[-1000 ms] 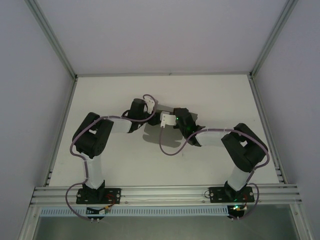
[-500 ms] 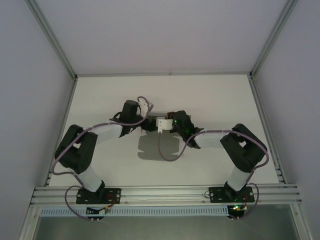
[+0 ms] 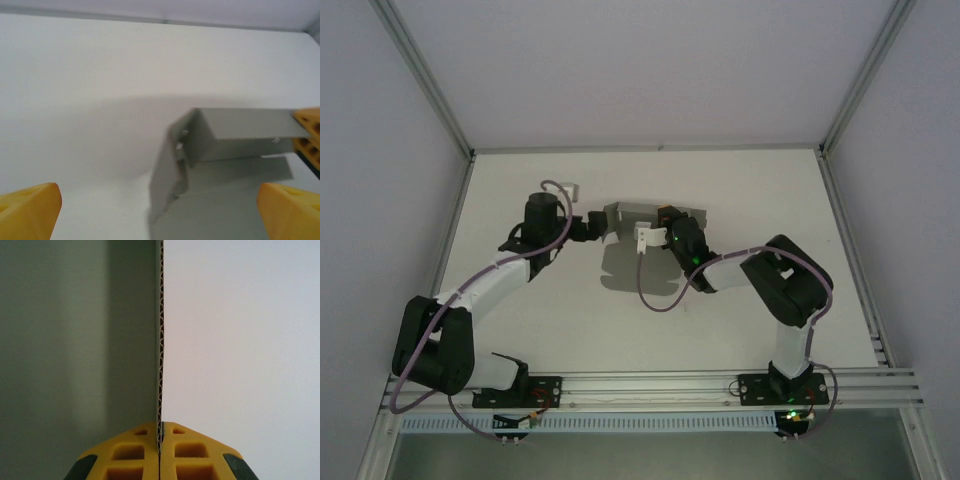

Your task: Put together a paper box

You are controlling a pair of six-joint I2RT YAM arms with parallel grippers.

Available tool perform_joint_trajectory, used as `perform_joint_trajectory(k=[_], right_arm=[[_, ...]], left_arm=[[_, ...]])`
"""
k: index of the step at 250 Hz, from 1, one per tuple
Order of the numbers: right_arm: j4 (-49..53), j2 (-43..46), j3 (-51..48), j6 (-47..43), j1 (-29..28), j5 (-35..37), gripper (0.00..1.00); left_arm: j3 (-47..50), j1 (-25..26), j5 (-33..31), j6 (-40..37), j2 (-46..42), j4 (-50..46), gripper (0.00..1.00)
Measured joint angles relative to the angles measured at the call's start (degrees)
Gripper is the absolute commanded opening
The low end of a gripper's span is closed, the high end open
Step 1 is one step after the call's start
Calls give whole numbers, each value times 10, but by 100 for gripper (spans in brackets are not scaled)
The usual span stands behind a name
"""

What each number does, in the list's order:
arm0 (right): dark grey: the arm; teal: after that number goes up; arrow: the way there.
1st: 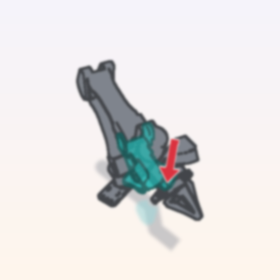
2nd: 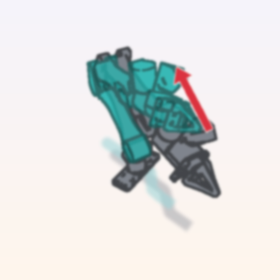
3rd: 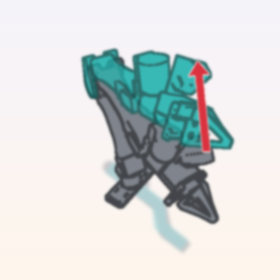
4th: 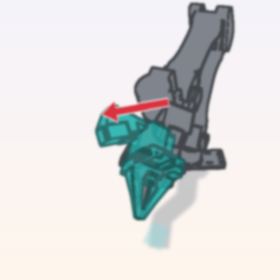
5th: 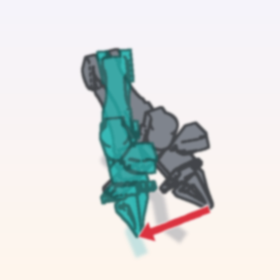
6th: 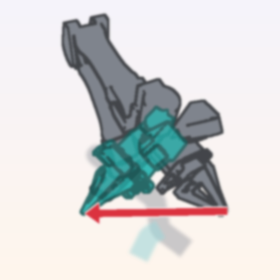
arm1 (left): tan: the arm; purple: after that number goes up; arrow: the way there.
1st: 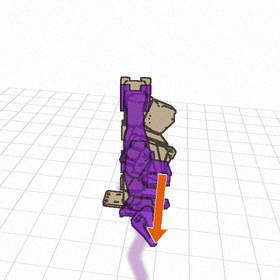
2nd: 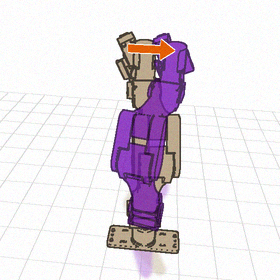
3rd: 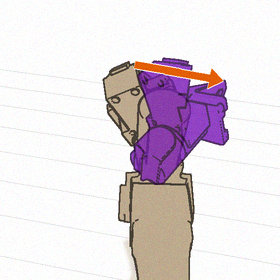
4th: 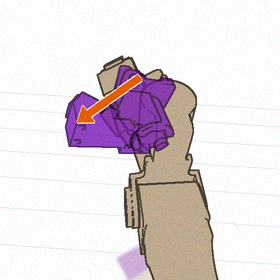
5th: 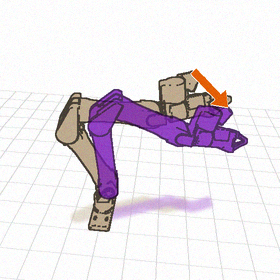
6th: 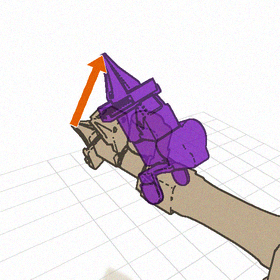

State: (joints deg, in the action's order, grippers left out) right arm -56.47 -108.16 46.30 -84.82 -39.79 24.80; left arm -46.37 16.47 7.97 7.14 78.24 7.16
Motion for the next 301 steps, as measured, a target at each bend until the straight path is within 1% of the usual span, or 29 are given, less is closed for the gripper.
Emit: perform_joint_trajectory(k=[14,29,41,48,65,74,107,123,145,160,165,173,180,184,217,261,284,301], right_arm=[[-24,-12,-1,-14,0,-4,0],[-44,-17,-3,-23,0,-7,0],[-59,-18,-7,-28,0,-11,0],[-68,-18,-9,-30,0,-13,0],[-73,-18,-13,-37,0,-12,0],[-73,-18,-15,-40,1,-10,0],[-78,-18,-17,-47,1,-6,0],[-80,-18,-17,-46,1,-4,0],[-79,-18,-17,-46,1,-4,0],[-80,-18,-17,-46,1,-6,0],[-82,-18,-18,-46,1,-8,0],[-83,-18,-19,-47,2,-11,0],[-86,-18,-20,-47,5,-14,0],[-87,-18,-22,-48,7,-16,0],[-101,-16,-41,-53,24,-38,0],[-105,0,-67,-55,46,-59,0],[-120,0,-68,-57,51,-65,0],[-137,-2,-68,-59,51,-70,0]], left_arm=[[-1,-17,-5,5,10,0,100],[-17,-29,-5,6,45,0,100],[-31,-37,0,6,82,3,95],[-40,-40,8,6,106,4,93],[-49,-46,43,8,153,17,92],[-47,-48,71,12,170,38,90],[-48,-48,137,21,184,83,79],[-48,-47,176,24,194,102,76],[-43,-45,228,37,211,136,76],[-28,-44,248,46,214,160,78],[-23,-44,253,49,213,167,80],[-14,-44,259,54,211,174,85],[-9,-44,261,57,209,176,98],[-7,-44,261,61,208,176,100],[-6,-44,247,77,183,162,100],[-13,-45,187,82,136,128,100],[-32,-45,155,80,140,94,100],[-58,-45,137,81,164,71,100]])
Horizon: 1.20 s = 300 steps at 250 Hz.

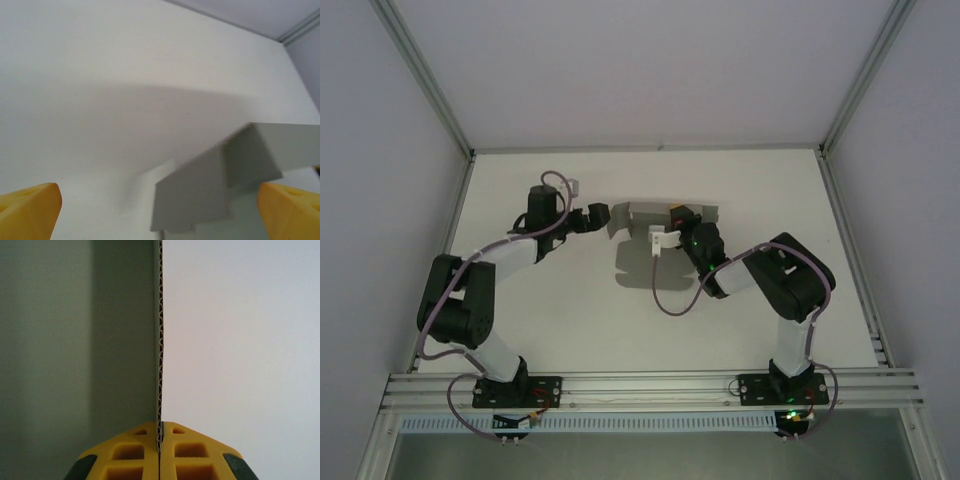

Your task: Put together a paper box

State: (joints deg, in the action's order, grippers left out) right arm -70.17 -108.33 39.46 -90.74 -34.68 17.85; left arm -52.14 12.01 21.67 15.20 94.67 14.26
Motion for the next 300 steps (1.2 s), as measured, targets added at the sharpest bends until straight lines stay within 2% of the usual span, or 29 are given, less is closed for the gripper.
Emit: perform_joint_trajectory(k=[40,74,103,139,184,203,229,256,269,300], right_arm=[[-6,-7,-3,-2,2,-1,0],[8,-7,-8,4,7,1,0],[32,4,-8,18,7,3,0],[52,18,-9,20,7,-2,0],[60,20,-10,24,9,-8,0],[60,20,-10,26,10,-10,0],[61,20,-11,29,10,-10,0],[61,20,-12,32,10,-9,0],[65,20,-12,33,12,-8,0],[69,21,-12,35,18,-3,0]], left_arm=[[-53,0,-3,0,71,-26,100],[-85,1,15,-6,99,-32,92],[-80,5,31,-9,103,-18,100],[-61,4,15,-9,76,-30,100],[-61,-5,-44,-9,38,-55,100],[-71,-10,-64,-11,47,-67,100],[-98,-12,-45,-16,89,-71,100],[-127,-4,-5,-31,137,-80,92],[-137,5,10,-46,142,-80,90],[-132,37,49,-80,142,-78,77]])
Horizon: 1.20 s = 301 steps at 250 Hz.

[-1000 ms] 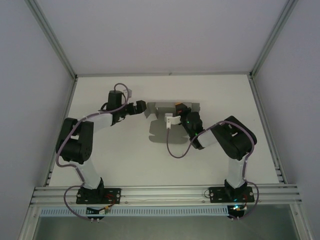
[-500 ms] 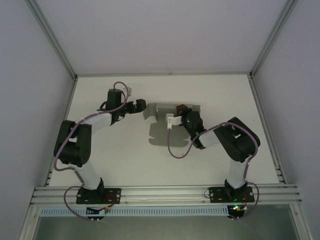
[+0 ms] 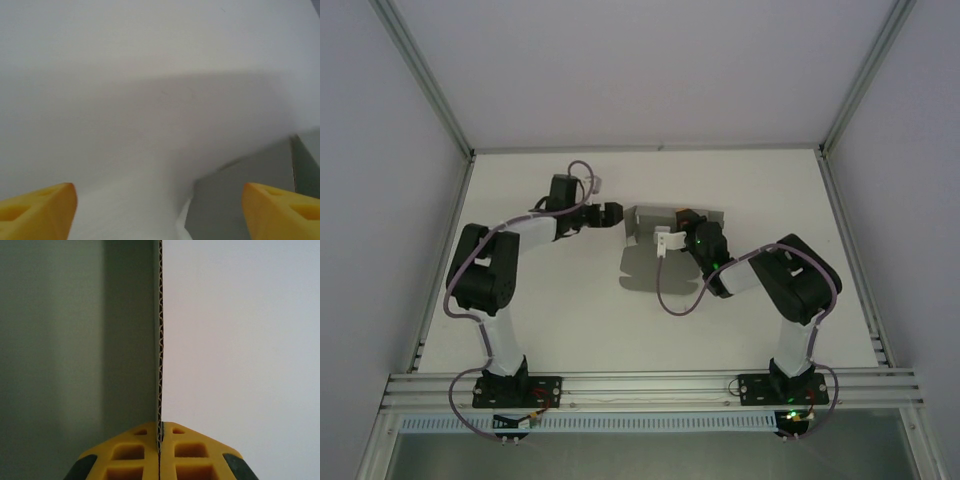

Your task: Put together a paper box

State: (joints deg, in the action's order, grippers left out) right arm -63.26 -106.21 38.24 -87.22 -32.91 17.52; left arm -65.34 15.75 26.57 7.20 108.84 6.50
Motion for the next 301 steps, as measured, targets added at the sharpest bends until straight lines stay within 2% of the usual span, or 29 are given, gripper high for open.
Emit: perform_joint_trajectory(k=[18,66,139,181,199,225,301], right_arm=[[0,0,0,2,-1,-2,0],[4,1,0,2,-2,-3,0],[6,2,0,2,-12,-2,0],[11,6,0,5,-13,0,0],[12,7,0,8,-13,6,0],[15,7,0,10,-14,19,0],[30,7,1,28,-20,42,0]], left_arm=[[21,16,24,-15,-1,8,71],[70,48,49,-42,-1,15,63],[55,63,40,-56,0,32,59],[32,66,37,-63,13,37,49],[24,75,24,-64,22,41,42],[24,92,-9,-57,27,60,39],[56,116,-96,-22,33,151,42]])
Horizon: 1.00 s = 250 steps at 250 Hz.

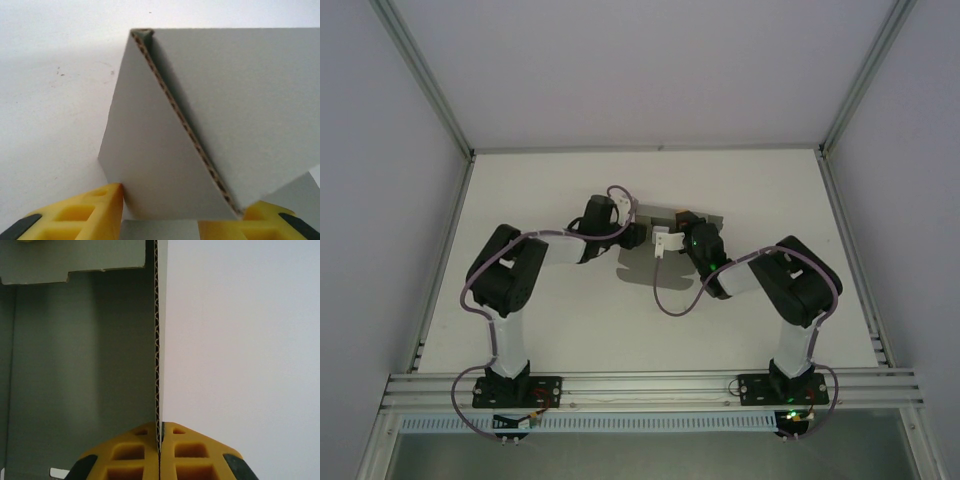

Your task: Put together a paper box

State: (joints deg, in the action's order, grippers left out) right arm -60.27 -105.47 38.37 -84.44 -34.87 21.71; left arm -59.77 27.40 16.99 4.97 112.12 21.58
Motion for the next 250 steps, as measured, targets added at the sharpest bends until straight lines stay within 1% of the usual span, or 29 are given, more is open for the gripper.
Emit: perform_joint_trajectory(k=[26,48,58,72,83,93,113,138,160,174,228,250], right_arm=[[16,7,0,13,-1,8,0],[43,22,0,27,-1,14,0],[56,29,0,31,-1,15,0],[73,37,0,40,-1,17,0],[88,43,2,47,-1,18,0],[101,46,6,53,-1,19,0],[124,52,15,61,-1,20,0],[137,53,19,67,-1,21,0],[144,53,23,74,-1,21,0],[148,53,25,76,-1,21,0],[181,59,37,95,-2,21,1],[194,62,40,102,-2,21,4]], left_arm=[[-10,7,-19,5,9,3,43],[-15,16,-35,8,12,7,40],[-16,20,-41,9,13,8,36],[-16,23,-48,10,14,11,26],[-16,24,-54,14,14,11,21],[-16,25,-59,14,14,12,18],[-16,25,-68,14,14,15,18],[-15,26,-74,17,14,16,14],[-14,28,-84,22,14,18,0],[-11,33,-101,29,14,24,0],[-12,59,-207,52,14,18,1],[-14,66,-232,53,14,12,0]])
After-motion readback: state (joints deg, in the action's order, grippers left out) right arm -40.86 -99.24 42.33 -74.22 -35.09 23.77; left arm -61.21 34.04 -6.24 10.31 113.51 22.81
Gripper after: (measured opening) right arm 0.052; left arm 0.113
